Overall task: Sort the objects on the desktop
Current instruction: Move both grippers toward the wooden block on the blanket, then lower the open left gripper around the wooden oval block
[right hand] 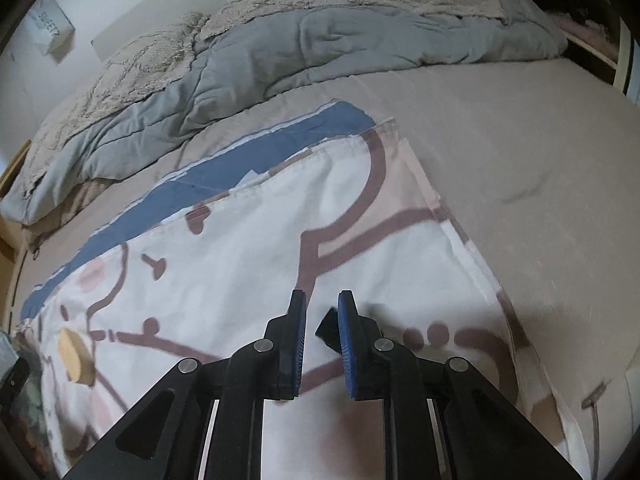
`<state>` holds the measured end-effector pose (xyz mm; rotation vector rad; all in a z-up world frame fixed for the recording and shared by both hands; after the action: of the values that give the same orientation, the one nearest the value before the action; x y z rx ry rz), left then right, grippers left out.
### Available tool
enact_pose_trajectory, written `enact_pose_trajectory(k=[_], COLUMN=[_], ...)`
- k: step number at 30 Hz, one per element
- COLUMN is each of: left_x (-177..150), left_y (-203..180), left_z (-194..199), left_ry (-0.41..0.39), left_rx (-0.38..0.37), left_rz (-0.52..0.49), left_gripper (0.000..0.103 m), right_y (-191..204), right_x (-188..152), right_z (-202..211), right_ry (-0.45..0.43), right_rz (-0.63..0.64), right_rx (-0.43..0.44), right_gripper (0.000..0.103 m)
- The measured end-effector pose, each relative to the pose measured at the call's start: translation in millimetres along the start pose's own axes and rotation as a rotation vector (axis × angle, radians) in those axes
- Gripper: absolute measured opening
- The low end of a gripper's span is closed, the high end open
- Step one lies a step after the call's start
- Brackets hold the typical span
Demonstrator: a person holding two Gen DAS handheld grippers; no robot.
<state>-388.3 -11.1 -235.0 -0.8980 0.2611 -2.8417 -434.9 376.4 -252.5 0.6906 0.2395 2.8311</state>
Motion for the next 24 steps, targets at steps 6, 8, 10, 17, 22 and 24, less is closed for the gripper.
enact_pose_trajectory(k=[6,8,10,17,22,24], left_x=[1,4,10,30,33,34], left_y=[1,-4,-8,-22,-28,-29], left_z=[-15,-16,-14,-11,-24,-32], left_ry=[0.017,0.010,-0.005,-0.055,-0.048,-0.031], left_rx=[-0.012,-0.027,-0.042,-0.056,-0.015,0.002], left_rz=[-0.005,-0.024,-0.045,-0.085,-0.099,-0.094], left_gripper=[0.102,0.102,0.102,0.102,0.093,0.086], right_y=[-4,-9,-10,-9,-27,-30], right_x=[-5,-9,-14,-67,-123,-134], right_z=[-22,-21,-15,9,27,38], right_ry=[0.018,0.017,0.030,0.055,-0.005,-0.007], right_rz=[0.066,0.074,0.089,0.220,0.216,0.206], right_rx=[-0.079,-0.055,-0.030,0.011,0.070,0.100], right_gripper=[0.017,0.017,0.017,0.018,0.017,0.017])
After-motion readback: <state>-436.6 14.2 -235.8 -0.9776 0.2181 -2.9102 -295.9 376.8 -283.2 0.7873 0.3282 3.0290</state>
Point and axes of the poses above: each gripper's, at about its wrist camera, not at the fingertips, and z roughly against the way its jaws point, y to its left, x to its top, the point moved 2 cm from there along -z, roughly the way its jaws point, and after that the axes turned 7 degrees about y, right-handed, at the moved point
